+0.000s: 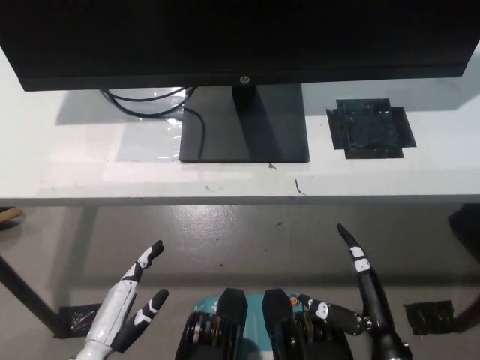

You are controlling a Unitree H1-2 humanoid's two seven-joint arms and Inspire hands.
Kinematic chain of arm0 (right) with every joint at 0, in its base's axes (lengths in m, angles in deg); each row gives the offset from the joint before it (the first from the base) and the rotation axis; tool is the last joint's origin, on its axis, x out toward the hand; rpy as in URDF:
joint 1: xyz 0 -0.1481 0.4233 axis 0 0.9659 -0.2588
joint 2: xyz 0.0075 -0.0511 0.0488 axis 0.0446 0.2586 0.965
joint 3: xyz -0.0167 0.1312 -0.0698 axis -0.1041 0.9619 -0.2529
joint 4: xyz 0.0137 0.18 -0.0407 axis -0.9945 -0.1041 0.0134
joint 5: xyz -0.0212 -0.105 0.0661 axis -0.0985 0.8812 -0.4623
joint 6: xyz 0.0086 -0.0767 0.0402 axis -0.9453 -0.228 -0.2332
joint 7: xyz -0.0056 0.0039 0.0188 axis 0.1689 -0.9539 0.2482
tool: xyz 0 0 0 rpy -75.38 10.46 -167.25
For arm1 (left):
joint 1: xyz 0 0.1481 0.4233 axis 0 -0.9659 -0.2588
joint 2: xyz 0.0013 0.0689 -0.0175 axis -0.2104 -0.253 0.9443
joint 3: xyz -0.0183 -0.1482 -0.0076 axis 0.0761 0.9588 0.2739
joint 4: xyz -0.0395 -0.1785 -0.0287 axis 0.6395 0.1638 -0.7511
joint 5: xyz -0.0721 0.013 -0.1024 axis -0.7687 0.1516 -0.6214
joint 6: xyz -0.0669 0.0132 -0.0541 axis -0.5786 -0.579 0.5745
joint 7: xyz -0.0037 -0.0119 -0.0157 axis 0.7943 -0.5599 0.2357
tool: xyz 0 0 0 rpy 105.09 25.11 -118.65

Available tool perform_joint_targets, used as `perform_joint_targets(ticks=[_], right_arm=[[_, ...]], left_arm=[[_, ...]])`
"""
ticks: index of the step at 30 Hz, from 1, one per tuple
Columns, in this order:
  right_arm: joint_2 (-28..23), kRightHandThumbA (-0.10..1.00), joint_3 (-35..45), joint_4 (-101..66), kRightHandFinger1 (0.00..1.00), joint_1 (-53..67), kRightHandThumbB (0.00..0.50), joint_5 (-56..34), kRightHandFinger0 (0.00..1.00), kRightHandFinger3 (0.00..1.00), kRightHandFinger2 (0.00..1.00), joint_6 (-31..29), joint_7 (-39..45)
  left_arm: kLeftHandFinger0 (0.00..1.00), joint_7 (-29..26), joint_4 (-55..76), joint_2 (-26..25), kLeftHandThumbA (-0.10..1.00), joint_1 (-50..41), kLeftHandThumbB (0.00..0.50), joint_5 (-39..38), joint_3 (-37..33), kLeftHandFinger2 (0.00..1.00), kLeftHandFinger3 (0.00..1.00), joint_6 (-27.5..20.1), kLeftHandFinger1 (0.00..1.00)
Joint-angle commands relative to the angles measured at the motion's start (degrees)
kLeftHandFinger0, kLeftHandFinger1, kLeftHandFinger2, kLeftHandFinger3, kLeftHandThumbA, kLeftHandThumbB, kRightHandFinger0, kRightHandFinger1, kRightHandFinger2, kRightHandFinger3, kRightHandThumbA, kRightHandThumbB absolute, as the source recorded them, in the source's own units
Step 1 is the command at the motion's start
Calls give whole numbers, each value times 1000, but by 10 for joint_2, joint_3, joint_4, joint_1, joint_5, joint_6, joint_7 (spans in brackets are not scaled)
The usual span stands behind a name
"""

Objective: The monitor is placed at the center of the table and the robot uses both its hand to grab the left and right sides of the monitor to tilt the angle of the monitor downwards

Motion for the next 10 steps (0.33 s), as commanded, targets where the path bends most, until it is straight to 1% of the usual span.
perform_joint_targets(ticks=[1, 2, 5, 7, 8, 10], right_arm=[[8, 1000, 9, 18, 1000, -25, 339, -33, 1000, 1000, 1000, -25, 14], [10, 1000, 11, 30, 1000, -42, 325, -36, 1000, 1000, 1000, -25, 25], [11, 1000, 10, 34, 1000, -44, 322, -36, 1000, 1000, 1000, -25, 26], [9, 1000, 10, 49, 1000, -67, 304, -31, 1000, 1000, 1000, -25, 37], [9, 1000, 12, 45, 1000, -62, 292, -34, 1000, 1000, 1000, -25, 45], [9, 1000, 11, 44, 1000, -59, 290, -33, 1000, 1000, 1000, -25, 45]], left_arm=[[1000, -12, -15, -11, 1000, 21, 246, -5, -4, 1000, 1000, -22, 1000], [1000, -2, -25, -8, 1000, 38, 249, -21, -1, 1000, 1000, -22, 1000], [1000, 0, -27, -8, 1000, 39, 250, -25, -2, 1000, 1000, -22, 1000], [1000, 30, -39, -2, 1000, 61, 226, -48, 10, 1000, 1000, -22, 1000], [1000, 35, -40, 0, 1000, 58, 190, -56, 12, 1000, 1000, -22, 1000], [1000, 41, -39, 2, 1000, 54, 185, -58, 14, 1000, 1000, -22, 1000]])
